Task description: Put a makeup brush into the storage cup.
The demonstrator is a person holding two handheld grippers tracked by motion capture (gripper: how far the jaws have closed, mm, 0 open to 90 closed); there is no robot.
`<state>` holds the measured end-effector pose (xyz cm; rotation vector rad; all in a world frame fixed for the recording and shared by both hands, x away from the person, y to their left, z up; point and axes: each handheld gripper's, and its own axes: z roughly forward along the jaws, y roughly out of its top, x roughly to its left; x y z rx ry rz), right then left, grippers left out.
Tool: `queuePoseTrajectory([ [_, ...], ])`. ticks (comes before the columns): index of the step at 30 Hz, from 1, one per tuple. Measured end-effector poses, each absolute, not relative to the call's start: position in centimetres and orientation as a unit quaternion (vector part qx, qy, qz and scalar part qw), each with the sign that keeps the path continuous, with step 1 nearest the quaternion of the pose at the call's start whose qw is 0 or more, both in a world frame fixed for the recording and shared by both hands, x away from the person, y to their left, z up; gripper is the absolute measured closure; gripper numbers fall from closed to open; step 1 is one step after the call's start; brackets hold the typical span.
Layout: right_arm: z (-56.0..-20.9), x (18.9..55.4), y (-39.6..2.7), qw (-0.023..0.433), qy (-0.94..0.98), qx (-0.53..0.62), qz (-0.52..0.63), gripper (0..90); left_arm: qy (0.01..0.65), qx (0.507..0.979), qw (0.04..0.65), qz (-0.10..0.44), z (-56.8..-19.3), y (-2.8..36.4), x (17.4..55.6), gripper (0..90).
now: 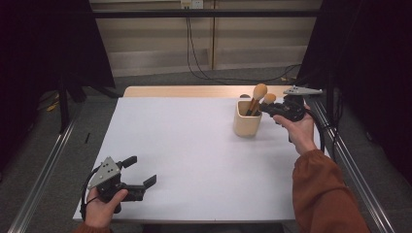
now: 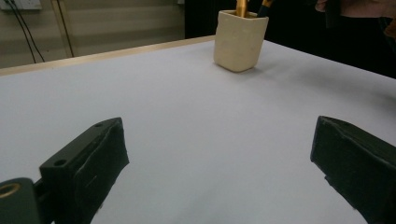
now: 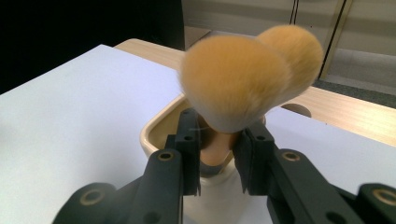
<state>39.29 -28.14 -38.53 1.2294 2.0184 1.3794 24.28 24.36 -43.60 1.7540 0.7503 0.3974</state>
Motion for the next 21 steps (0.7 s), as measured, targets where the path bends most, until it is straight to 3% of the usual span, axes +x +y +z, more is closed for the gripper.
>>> queuePoseTrajectory([
  [10, -39.5, 39.0, -28.5, 0.190, 0.712, 0.444, 0.510, 65.7, 0.320, 0.743, 0.565, 0.165, -43.6, 24.4, 24.3, 3.9],
  [21, -40.4, 38.5, -28.6, 0.209, 0.691, 0.459, 0.519, 25.2, 0.319, 0.746, 0.561, 0.166, -43.7, 24.1, 24.7, 3.9],
])
